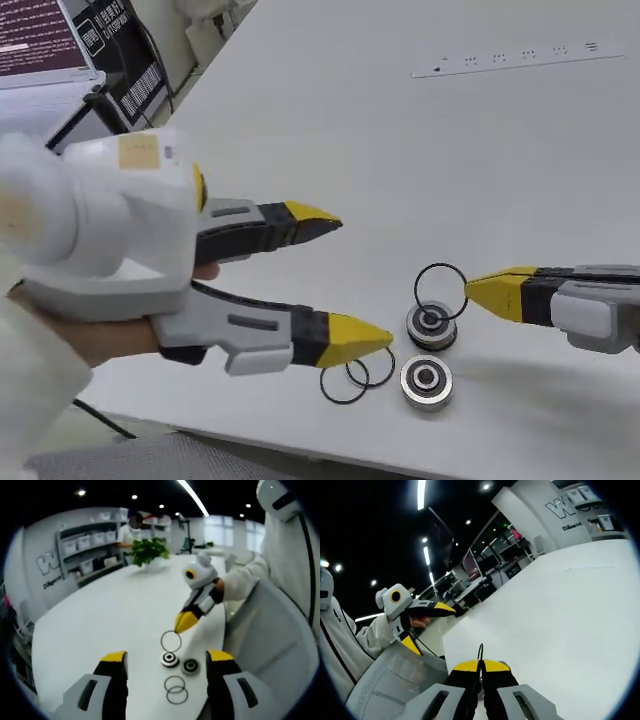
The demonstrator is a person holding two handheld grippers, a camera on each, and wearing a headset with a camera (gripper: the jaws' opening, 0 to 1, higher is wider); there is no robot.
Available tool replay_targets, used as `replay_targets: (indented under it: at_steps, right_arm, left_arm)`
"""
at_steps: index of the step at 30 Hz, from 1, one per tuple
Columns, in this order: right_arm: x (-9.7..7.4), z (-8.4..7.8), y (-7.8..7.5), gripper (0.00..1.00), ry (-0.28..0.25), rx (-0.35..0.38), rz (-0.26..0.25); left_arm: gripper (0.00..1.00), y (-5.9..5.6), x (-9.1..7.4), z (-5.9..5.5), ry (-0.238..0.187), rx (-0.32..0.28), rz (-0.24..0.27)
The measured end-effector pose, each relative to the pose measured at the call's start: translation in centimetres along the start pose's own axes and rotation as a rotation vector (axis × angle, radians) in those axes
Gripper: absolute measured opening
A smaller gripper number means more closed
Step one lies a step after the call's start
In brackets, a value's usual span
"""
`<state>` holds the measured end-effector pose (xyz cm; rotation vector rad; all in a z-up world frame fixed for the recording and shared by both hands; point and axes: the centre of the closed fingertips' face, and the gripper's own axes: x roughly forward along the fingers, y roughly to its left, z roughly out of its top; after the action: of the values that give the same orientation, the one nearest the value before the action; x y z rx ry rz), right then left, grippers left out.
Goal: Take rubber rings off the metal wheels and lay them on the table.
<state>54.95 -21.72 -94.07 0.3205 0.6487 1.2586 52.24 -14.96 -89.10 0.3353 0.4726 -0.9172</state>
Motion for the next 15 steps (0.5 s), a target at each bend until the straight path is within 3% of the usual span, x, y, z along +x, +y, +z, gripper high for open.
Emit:
replay_targets:
  at_steps: [8, 15]
  right_arm:
    - [0.1, 0.7, 1.2, 0.00, 0.003, -0.011, 0.032]
    - [0.9, 0.5, 2.3, 0.00, 0.040, -0.026, 0.067]
  left_arm:
    - [0.65, 0.5, -3.9, -0.9, 0.010, -0.015, 0.099]
    - [0.67, -0.1, -6.0, -3.3, 0.028, -0.066, 0.162]
